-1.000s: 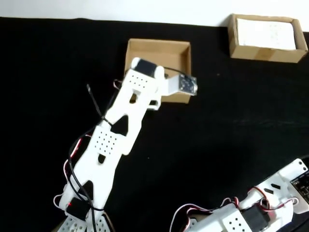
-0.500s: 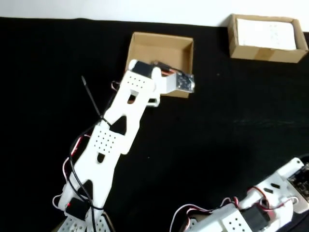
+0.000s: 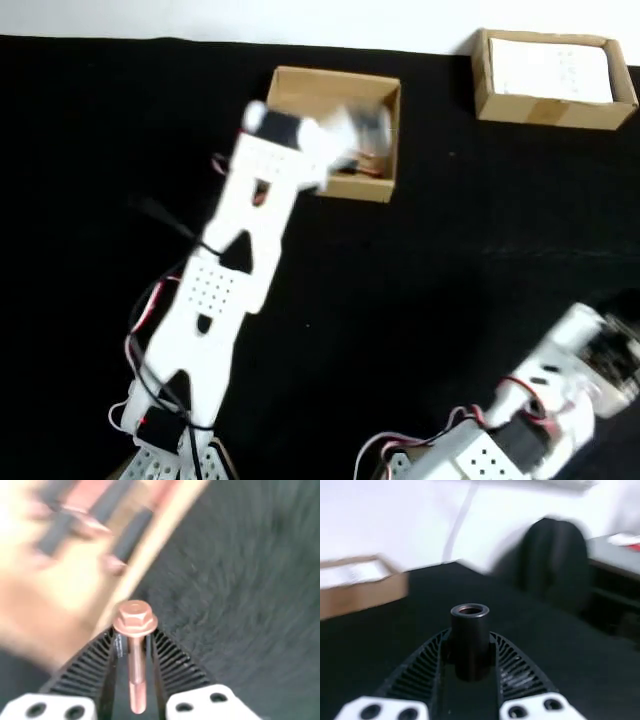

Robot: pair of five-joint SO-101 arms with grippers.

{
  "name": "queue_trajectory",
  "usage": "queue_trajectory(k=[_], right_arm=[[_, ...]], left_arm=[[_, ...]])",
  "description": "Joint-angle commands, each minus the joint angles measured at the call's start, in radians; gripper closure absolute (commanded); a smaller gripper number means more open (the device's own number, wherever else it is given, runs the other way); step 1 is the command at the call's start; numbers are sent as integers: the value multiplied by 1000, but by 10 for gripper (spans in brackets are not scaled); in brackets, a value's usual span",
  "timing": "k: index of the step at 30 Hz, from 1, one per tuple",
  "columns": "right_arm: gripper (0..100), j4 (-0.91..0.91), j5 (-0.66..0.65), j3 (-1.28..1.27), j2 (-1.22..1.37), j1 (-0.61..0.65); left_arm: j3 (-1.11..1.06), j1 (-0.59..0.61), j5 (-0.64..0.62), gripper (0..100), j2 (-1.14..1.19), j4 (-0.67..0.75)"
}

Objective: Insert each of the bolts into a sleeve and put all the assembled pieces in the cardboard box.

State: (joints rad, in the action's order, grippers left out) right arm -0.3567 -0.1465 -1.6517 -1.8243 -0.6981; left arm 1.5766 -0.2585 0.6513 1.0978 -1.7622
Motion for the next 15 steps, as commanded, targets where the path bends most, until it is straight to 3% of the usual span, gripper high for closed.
queue_trajectory(k=[1,10,15], right_arm=[[991,-159,84,120,-10,127],[991,-555,104,387,-10,423],[991,-631,104,444,-10,513]], left_arm=[[85,-21,-299,991,-208,-11],[81,67,-339,991,-624,-14],[-143,79,-381,991,-906,-15]])
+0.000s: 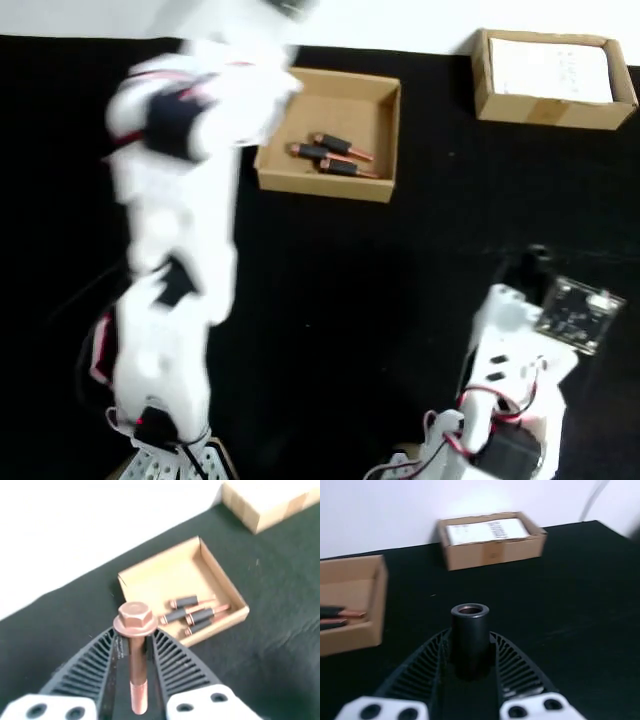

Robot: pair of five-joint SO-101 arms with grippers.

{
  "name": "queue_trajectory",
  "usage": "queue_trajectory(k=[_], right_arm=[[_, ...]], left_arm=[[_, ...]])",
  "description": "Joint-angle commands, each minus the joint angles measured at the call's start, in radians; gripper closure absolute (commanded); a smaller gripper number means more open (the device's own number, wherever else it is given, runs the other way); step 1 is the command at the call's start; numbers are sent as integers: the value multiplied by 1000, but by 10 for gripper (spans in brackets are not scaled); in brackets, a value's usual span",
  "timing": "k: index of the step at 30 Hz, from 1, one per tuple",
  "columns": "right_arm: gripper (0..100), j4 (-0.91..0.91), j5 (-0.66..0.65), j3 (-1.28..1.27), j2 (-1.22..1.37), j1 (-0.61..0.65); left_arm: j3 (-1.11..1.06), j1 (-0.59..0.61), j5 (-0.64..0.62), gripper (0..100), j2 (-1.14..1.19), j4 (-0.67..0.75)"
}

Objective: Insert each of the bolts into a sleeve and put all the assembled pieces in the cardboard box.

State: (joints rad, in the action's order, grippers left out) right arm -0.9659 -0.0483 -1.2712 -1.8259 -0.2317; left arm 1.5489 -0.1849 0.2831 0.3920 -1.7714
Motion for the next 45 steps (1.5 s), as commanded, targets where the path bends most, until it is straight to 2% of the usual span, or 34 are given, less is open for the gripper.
queue_trajectory(k=[1,9,15,18,24,29,32,37,42,45], right_arm=[[991,-22,6,64,-8,56],[991,-22,5,54,-7,163],[991,-27,3,38,-2,433],[991,-25,3,38,-2,549],[991,-22,5,38,-5,661],[991,-10,11,38,-8,673],[991,42,12,35,-8,671],[991,180,14,-61,-10,651],[991,331,117,-165,-10,572],[991,418,133,-239,-10,567]], left_arm=[[-197,4,-14,991,-272,-5],[-840,-27,-11,991,-769,5],[-1156,-90,-11,991,-1001,20],[-1333,-125,-12,991,-1115,74],[-1847,-127,-12,991,-1434,391],[-2350,-183,-14,991,-1770,793],[-2555,-232,-48,991,-1922,945],[-2694,-257,-144,991,-1968,1140],[-2769,-257,-153,990,-1910,1364],[-2809,-265,-155,990,-1831,1464]])
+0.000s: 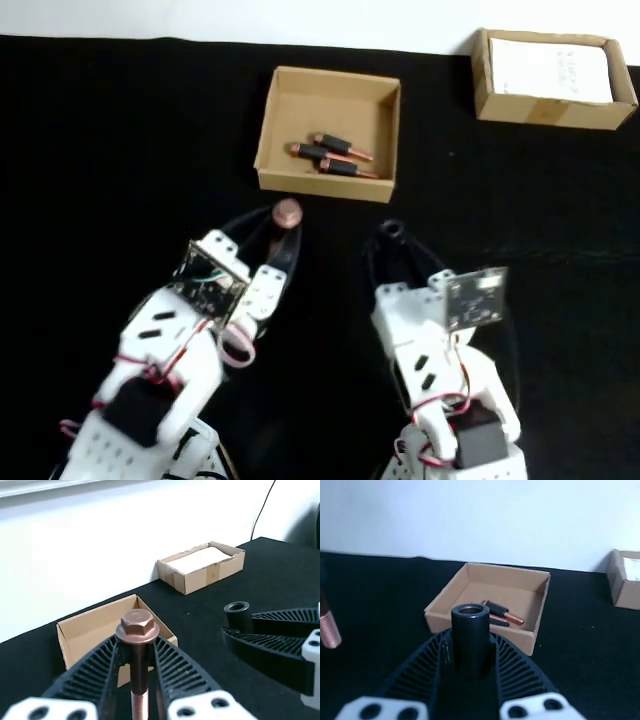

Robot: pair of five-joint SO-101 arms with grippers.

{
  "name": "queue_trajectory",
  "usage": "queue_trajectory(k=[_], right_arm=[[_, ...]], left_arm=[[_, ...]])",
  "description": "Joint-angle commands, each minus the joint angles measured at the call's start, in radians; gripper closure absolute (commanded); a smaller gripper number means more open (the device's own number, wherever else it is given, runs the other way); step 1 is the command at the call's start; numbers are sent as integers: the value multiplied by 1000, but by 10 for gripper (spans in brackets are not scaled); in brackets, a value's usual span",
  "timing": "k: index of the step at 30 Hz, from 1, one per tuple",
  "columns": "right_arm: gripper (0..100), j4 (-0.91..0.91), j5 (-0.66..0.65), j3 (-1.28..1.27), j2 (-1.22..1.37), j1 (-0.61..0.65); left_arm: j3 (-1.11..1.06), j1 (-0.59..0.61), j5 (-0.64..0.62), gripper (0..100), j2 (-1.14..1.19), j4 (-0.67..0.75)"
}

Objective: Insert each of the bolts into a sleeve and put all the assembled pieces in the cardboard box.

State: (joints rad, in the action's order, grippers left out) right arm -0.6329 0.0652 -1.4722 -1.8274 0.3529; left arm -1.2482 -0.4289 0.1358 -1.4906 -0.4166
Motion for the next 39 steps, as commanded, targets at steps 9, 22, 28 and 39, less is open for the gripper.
queue_trajectory(k=[9,22,28,39], right_arm=[[991,229,25,-183,-7,-16],[991,282,25,-234,-5,-16],[991,291,23,-239,-5,-16],[991,291,20,-242,-5,-16]], left_arm=[[143,-28,-219,990,412,474],[426,-196,-265,990,782,413],[432,-193,-258,990,796,413],[628,-176,-262,990,800,302]])
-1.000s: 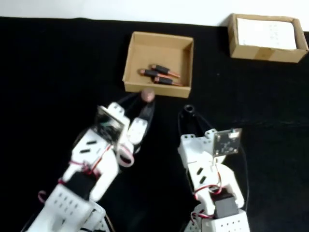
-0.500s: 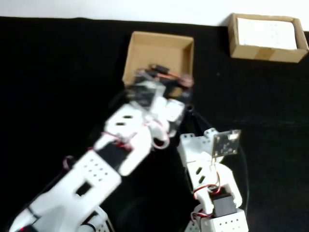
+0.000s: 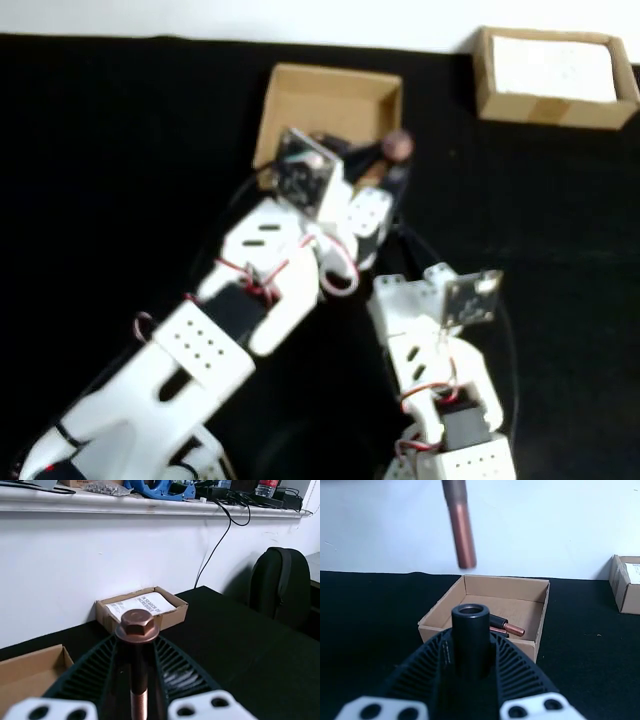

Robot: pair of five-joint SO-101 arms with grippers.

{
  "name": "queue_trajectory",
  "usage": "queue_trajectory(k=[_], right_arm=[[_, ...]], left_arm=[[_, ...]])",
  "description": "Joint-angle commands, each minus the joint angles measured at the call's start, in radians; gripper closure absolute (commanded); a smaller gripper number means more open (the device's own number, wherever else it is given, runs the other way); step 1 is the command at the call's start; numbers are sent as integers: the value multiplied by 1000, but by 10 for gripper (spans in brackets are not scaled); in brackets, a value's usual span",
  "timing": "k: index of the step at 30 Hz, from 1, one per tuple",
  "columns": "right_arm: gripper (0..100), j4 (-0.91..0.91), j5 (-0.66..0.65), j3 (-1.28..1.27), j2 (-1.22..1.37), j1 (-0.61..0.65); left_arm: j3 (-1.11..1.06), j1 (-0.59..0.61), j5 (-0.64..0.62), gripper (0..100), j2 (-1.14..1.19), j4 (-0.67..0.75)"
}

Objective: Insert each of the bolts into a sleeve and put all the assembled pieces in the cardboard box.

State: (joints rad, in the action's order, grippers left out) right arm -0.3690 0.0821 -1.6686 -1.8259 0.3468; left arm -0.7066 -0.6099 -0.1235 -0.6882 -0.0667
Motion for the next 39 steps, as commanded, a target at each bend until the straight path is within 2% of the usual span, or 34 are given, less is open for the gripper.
queue_trajectory(k=[1,11,16,25,31,39], right_arm=[[991,27,3,-45,-7,-10],[991,27,2,-38,-7,-10],[991,28,2,-36,-7,-10],[991,28,2,-36,-7,-10],[991,28,0,-28,-7,-10],[991,28,-40,15,-7,-10]], left_arm=[[94,2,-3,990,-2,-63],[51,-38,-6,990,-1,-75],[27,-41,-114,990,-1,-77],[24,-35,-123,990,-1,-138],[-70,-33,-118,990,-7,-97],[-79,4,-117,990,-7,-43]])
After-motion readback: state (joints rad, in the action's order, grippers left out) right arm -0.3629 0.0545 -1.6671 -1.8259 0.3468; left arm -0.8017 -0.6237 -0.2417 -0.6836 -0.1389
